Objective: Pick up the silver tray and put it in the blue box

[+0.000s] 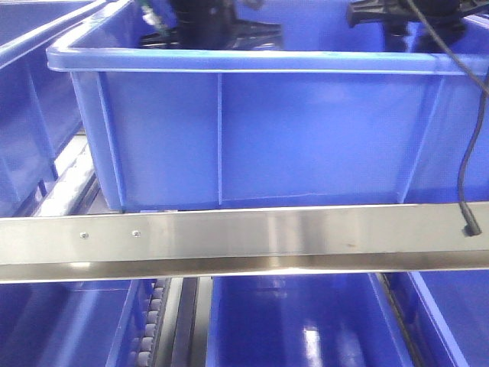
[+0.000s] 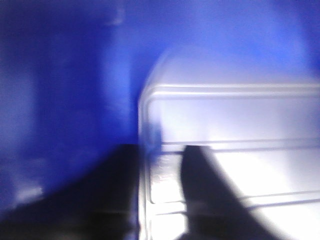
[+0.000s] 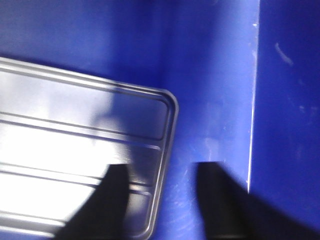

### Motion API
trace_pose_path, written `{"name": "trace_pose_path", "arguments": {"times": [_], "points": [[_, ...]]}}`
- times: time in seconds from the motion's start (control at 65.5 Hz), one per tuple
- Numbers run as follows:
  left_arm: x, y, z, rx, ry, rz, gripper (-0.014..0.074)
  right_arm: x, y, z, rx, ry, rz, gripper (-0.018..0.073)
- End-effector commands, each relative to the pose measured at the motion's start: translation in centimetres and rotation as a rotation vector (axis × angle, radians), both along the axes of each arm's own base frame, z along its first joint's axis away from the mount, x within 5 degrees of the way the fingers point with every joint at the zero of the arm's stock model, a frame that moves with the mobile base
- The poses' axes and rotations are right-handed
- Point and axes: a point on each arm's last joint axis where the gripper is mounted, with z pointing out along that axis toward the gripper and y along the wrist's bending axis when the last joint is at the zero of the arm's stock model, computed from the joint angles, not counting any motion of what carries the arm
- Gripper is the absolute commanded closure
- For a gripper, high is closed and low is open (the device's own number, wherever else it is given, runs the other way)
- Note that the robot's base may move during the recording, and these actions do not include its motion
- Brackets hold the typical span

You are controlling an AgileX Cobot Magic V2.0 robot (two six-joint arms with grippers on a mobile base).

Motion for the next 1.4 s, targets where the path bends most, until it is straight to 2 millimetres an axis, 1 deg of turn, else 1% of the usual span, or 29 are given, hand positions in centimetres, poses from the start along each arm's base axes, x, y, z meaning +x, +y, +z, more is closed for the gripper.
{"name": "trace_pose_path", "arguments": {"times": [0.0, 0.046, 0.092, 0.153, 0.214, 0.321, 0.397, 0.504, 0.549, 0.641, 0.748, 0.809, 0.855, 0.901, 0.992, 1.114, 1.129, 1.282, 1.343, 1.358, 1.389], "points": [[-0.6, 0.5, 4.8, -0.075, -0.13, -0.012, 0.0173, -1.0, -0.6, 4.3, 0.011, -0.13, 0.003, -0.0011], [-0.7, 0.7, 5.1, -0.069, -0.129, -0.009, 0.0168, -1.3, -0.7, 4.8, 0.013, -0.139, 0.002, -0.0012], [-0.9, 0.9, 5.8, -0.072, -0.134, -0.005, 0.0169, -1.6, -0.7, 5.4, 0.016, -0.151, 0.002, -0.0004], [-1.4, 1.1, 7.0, -0.071, -0.137, 0.0, 0.0172, -2.4, -0.9, 6.5, 0.021, -0.175, 0.001, 0.0022], [-1.9, 1.7, 8.7, -0.062, -0.146, -0.004, 0.0189, -3.3, -1.0, 7.9, 0.035, -0.204, 0.001, 0.0074], [-3.4, 2.4, 11.4, -0.016, -0.167, -0.038, 0.0244, -4.9, -1.2, 10.0, 0.053, -0.243, 0.001, 0.0195], [-4.7, 3.2, 13.3, 0.006, -0.177, -0.057, 0.029, -6.3, -1.4, 11.5, 0.058, -0.27, 0.002, 0.031], [-7.0, 4.4, 15.8, 0.046, -0.195, -0.084, 0.0385, -8.4, -1.8, 13.3, 0.067, -0.314, 0.002, 0.0469], [-7.7, 4.9, 16.6, 0.065, -0.204, -0.09, 0.0428, -9.1, -2.0, 13.6, 0.069, -0.324, 0.002, 0.0512], [-9.2, 5.9, 18.2, 0.082, -0.217, -0.083, 0.0512, -10.6, -2.3, 14.0, 0.064, -0.337, 0.01, 0.0508], [-10.5, 6.9, 19.3, 0.106, -0.233, -0.071, 0.0619, -12.5, -2.6, 14.0, 0.056, -0.356, 0.026, 0.0508], [-11.1, 7.3, 19.4, 0.108, -0.232, -0.072, 0.0673, -13.5, -2.8, 14.0, 0.053, -0.376, 0.035, 0.0508], [-11.5, 7.8, 19.5, 0.115, -0.232, -0.071, 0.0708, -14.3, -3.0, 13.7, 0.051, -0.381, 0.04, 0.0508], [-11.9, 8.1, 19.3, 0.123, -0.23, -0.072, 0.0699, -15.2, -3.2, 13.6, 0.054, -0.398, 0.042, 0.0508], [-12.8, 8.9, 18.7, 0.145, -0.22, -0.077, 0.0701, -16.9, -3.5, 12.6, 0.059, -0.425, 0.049, 0.0508], [-13.9, 9.7, 17.0, 0.153, -0.217, -0.101, 0.0701, -19.0, -3.8, 11.7, 0.064, -0.481, 0.064, 0.0508], [-14.1, 9.8, 16.8, 0.149, -0.219, -0.101, 0.0701, -19.2, -3.9, 11.3, 0.063, -0.48, 0.066, 0.0508], [-16.5, 11.4, 15.3, 0.091, -0.28, -0.13, 0.0701, -21.6, -4.3, 9.9, 0.066, -0.54, 0.083, 0.0508], [-17.8, 12.2, 14.7, 0.064, -0.323, -0.152, 0.0701, -22.7, -4.5, 9.1, 0.07, -0.566, 0.088, 0.0508], [-18.3, 12.6, 14.9, 0.052, -0.34, -0.156, 0.0701, -22.9, -4.5, 8.9, 0.071, -0.572, 0.089, 0.0508], [-18.9, 13.0, 14.4, 0.041, -0.357, -0.168, 0.0701, -23.6, -4.6, 8.8, 0.075, -0.591, 0.091, 0.0508]]}}
